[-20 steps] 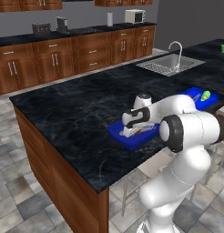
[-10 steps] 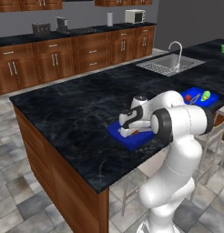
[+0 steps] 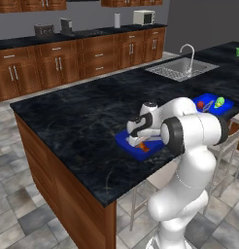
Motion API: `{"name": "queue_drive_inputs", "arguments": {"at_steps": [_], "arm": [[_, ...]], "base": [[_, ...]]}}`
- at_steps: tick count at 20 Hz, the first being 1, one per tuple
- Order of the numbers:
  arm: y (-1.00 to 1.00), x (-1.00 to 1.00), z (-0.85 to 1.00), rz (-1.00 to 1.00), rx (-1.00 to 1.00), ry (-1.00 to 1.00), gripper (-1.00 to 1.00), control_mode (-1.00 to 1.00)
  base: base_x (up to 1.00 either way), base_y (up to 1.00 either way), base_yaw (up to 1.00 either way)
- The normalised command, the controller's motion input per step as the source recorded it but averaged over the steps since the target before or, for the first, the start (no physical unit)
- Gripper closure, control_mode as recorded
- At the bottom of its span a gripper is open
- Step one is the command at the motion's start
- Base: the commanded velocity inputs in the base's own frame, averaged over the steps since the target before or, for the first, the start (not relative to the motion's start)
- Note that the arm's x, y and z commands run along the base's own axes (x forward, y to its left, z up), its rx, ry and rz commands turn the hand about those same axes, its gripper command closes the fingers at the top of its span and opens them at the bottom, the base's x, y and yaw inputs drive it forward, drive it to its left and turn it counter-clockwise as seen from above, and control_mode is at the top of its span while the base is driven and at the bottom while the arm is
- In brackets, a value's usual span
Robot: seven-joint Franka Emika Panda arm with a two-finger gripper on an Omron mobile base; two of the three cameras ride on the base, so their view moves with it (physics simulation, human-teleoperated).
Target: Gather the bell pepper and corn from the fridge and place them on a tray on the dining counter. Then gather the chicken drumsticks from the fridge and place them on the other tray.
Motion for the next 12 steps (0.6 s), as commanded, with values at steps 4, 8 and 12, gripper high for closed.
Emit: {"name": "queue_drive_inputs", "arguments": {"at_steps": [4, 8, 12], "arm": [[0.00, -0.44, 0.40, -0.05, 0.00, -0.04, -1.00, -1.00], [-0.17, -0.88, 0.73, -0.11, 0.00, -0.25, -1.00, -1.00], [-0.35, -1.00, 0.96, -0.17, 0.00, -0.31, -1.00, -1.00]], "base": [[0.00, 0.00, 0.00], [0.00, 0.00, 0.00], [0.00, 0.00, 0.00]]}}
